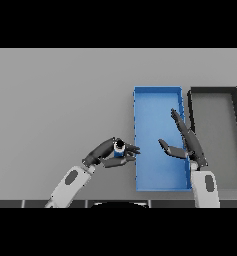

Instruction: Pick up the blue pipe and place it into the blue bin.

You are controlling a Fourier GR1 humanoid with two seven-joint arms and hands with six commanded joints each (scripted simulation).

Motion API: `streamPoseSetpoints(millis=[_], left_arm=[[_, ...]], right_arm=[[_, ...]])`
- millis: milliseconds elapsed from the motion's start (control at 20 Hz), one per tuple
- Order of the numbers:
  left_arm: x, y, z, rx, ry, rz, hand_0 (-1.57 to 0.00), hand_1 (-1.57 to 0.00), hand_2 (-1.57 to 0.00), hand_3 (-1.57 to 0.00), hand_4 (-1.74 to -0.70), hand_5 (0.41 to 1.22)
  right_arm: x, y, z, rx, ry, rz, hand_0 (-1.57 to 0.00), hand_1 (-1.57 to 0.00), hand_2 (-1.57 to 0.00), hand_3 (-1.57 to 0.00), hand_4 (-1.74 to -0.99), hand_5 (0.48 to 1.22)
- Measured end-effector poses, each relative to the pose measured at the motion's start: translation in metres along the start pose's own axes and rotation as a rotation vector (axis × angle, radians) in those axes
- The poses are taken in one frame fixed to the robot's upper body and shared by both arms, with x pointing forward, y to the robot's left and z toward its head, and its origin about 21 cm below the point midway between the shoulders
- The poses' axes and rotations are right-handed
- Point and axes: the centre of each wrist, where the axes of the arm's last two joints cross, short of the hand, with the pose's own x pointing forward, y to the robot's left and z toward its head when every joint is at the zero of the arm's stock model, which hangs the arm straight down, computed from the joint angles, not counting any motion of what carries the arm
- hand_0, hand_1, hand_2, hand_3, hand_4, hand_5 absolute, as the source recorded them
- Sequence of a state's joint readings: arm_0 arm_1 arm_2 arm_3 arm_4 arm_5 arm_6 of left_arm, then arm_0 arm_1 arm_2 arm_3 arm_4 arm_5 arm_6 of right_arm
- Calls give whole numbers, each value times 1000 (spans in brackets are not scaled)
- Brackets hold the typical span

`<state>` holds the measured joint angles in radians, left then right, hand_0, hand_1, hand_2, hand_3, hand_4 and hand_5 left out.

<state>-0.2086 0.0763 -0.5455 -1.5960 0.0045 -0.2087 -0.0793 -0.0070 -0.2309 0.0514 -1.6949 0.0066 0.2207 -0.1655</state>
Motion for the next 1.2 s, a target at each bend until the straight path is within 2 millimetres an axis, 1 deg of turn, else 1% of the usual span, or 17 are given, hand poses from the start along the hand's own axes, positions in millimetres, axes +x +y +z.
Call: streamPoseSetpoints(millis=[50,100,150,300,350,400,450,500,550,600,650,700,750,900,1000,1150,1200], left_arm=[[-1,3,-1,0,15,-4,-1571,-1571,-1571,-1571,-1475,1221],[-2,0,-1,-8,17,-2,-1571,-1571,-1571,-1571,-1474,1221],[0,-1,-3,-7,11,-6,-1571,-1571,-1571,-1571,-1474,1221],[0,1,1,-3,20,-16,-1571,-1571,-1571,-1571,-1473,1221],[0,0,-1,-7,17,-19,-1571,-1571,-1571,-1571,-1473,1221],[1,-2,-1,-8,19,-15,-1571,-1571,-1571,-1571,-1473,1221],[2,-1,0,-7,14,-14,-1571,-1571,-1571,-1571,-1474,1221],[4,-2,-1,-11,17,-21,-1571,-1571,-1571,-1571,-1474,1221],[4,-4,0,-16,13,-23,-1571,-1571,-1571,-1571,-1474,1221],[5,0,1,-14,8,-28,-1571,-1571,-1571,-1571,-1474,1221],[5,-1,-1,-18,16,-28,-1571,-1571,-1571,-1571,-1474,1221],[3,1,-2,-12,30,-34,-1571,-1571,-1571,-1571,-1475,1221],[2,-4,-3,-17,32,-33,-1571,-1571,-1571,-1571,-1475,1221],[1,-2,-5,-16,28,-29,-1571,-1571,-1571,-1571,-1476,1221],[4,3,-6,-18,34,-30,-1571,-1571,-1571,-1571,-1473,1221],[3,0,-8,-42,13,-12,-1571,-1571,-1571,-1571,-1476,1221],[5,0,-10,-46,18,0,-1571,-1571,-1571,-1571,-1474,1221]], right_arm=[[7,-6,-3,35,-30,-14,1,-11,-20,1,-1169,597],[15,-10,-7,64,-60,-24,1,-8,-16,1,-1163,592],[29,-17,-11,111,-85,-11,1,-6,-12,1,-1165,589],[62,-16,-15,270,-116,-12,1,-3,-6,1,-1185,554],[75,-16,-18,322,-117,16,1,-2,-4,1,-1194,543],[83,-16,-19,365,-114,40,1,-1,-3,1,-1205,539],[94,-12,-24,407,-138,58,1,-1,-3,1,-1219,537],[99,-9,-31,441,-138,69,1,-1,-2,1,-1230,531],[108,-4,-34,484,-165,69,1,0,-1,1,-1246,526],[111,-1,-35,519,-170,80,1,0,-1,1,-1256,523],[116,4,-39,551,-167,80,1,0,0,1,-1249,524],[122,9,-41,571,-170,86,1,0,0,1,-1242,524],[124,12,-45,591,-146,90,1,0,0,1,-1239,522],[124,24,-49,677,-133,50,1,1,1,1,-1220,525],[127,37,-59,726,-135,71,1,1,1,1,-1209,517],[128,56,-69,793,-122,77,1,1,1,1,-1192,514],[131,59,-77,803,-124,80,1,1,1,1,-1194,514]])
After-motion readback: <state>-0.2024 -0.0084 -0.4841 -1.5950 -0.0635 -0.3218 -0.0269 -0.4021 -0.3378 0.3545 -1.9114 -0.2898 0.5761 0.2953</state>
